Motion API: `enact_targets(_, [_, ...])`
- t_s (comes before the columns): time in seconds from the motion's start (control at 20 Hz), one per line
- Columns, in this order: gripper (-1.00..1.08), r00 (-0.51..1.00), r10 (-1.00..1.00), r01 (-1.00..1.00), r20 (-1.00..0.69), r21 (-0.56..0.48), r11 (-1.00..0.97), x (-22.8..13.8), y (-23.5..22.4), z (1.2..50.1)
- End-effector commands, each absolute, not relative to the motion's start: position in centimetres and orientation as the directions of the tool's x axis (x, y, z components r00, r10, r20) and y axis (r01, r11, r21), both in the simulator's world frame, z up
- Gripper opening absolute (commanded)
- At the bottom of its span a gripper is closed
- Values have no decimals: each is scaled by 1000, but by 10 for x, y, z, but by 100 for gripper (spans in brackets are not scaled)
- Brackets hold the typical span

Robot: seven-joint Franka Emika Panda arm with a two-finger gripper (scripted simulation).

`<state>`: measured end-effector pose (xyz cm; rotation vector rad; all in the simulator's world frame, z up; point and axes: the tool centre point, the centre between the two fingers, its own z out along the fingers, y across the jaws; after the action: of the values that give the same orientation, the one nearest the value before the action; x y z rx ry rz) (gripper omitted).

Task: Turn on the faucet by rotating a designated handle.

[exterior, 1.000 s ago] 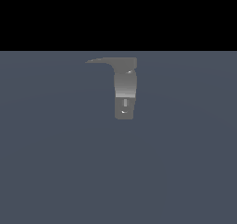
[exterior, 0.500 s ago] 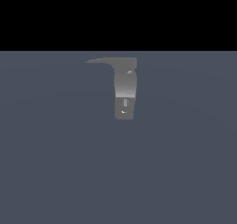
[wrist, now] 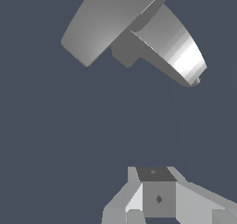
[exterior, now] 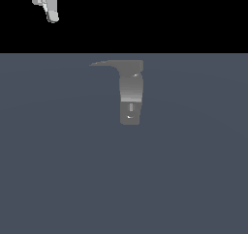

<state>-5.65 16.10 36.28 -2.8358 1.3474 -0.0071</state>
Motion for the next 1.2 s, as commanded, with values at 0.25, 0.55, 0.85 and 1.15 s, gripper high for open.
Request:
enact_targets(0.25, [-100,502,-865,-865,2,-4,-502,-13,163,341])
enact_targets(0.55, [-100,380,-925,-925,2,-3,-380,25,159,322])
enact_targets(0.85, [-100,231,-973,-973,3,-2,-231,68,148,301])
enact_targets(1.15, [-100,70,-998,-998,5,-1,-70,110,129,279])
